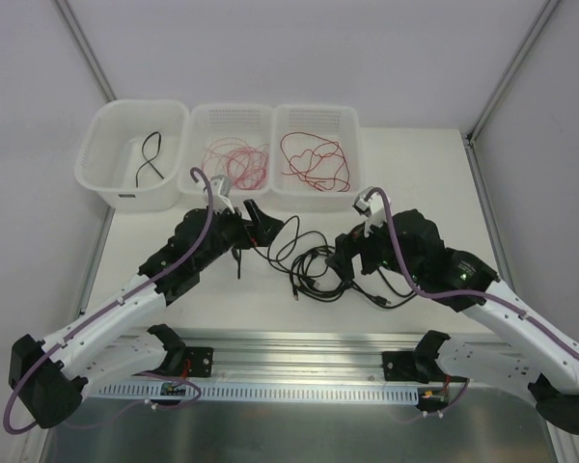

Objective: Untangle the cables

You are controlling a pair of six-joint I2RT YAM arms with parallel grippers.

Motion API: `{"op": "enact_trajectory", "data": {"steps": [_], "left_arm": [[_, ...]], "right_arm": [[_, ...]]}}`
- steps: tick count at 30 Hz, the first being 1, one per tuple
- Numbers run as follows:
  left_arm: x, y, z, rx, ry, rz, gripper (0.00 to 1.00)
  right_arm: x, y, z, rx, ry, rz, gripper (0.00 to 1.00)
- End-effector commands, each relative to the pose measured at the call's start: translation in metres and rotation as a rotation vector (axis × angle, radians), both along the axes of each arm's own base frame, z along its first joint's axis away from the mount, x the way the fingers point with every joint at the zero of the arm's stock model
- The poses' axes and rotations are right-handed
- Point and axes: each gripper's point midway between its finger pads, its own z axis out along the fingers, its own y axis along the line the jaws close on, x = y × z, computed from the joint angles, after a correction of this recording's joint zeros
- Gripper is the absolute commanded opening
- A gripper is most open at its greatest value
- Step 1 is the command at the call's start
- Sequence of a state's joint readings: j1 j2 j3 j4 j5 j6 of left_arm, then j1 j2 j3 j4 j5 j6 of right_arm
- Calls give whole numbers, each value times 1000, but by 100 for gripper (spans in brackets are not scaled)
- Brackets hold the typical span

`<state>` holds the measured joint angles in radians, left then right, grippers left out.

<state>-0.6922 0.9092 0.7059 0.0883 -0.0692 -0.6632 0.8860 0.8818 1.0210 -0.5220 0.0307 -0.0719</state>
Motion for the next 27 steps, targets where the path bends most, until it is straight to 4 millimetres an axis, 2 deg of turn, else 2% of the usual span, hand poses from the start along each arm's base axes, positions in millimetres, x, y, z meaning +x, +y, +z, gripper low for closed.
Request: {"op": "enact_trajectory", "data": {"steps": [1, 2, 3, 4, 8, 11, 14, 17, 19, 20, 21, 23, 24, 26, 27], "left_arm": [[-6, 1, -16, 133, -1, -77, 95], [-9, 3, -24, 166, 19, -86, 99], [-8, 4, -23, 194, 10, -92, 99], [-10, 8, -32, 226, 39, -91, 99], [-12, 9, -45, 265, 80, -95, 99], [-14, 11, -63, 353, 110, -97, 99], [-16, 1, -78, 447, 103, -183, 99], [-17, -17, -79, 582, 3, -311, 99], [-17, -26, -89, 693, -50, -379, 99], [-13, -30, -86, 710, -67, -386, 99], [-10, -32, -95, 729, -42, -389, 99], [-3, -36, -96, 735, -27, -355, 99], [-1, -38, -105, 755, -3, -342, 98], [5, -41, -107, 773, 7, -304, 96], [7, -42, -117, 790, 32, -291, 95]], "right_arm": [[1, -22, 2, -41, -37, -64, 97], [0, -23, 1, -39, -36, -65, 97], [-1, -25, -1, -38, -34, -66, 97], [-2, -27, -3, -39, -31, -71, 97], [-4, -30, -9, -43, -20, -81, 97], [-6, -29, -14, -39, -7, -77, 97], [-8, -28, -18, -36, 6, -68, 98], [-10, -28, -24, -42, 17, -64, 97], [-11, -29, -26, -43, 21, -66, 98], [-12, -29, -28, -44, 24, -67, 97], [-12, -30, -29, -42, 26, -70, 98], [-13, -32, -30, -44, 29, -74, 98], [-14, -33, -30, -40, 28, -75, 97], [-14, -34, -31, -44, 28, -79, 97], [-14, -36, -31, -44, 26, -83, 97]]}}
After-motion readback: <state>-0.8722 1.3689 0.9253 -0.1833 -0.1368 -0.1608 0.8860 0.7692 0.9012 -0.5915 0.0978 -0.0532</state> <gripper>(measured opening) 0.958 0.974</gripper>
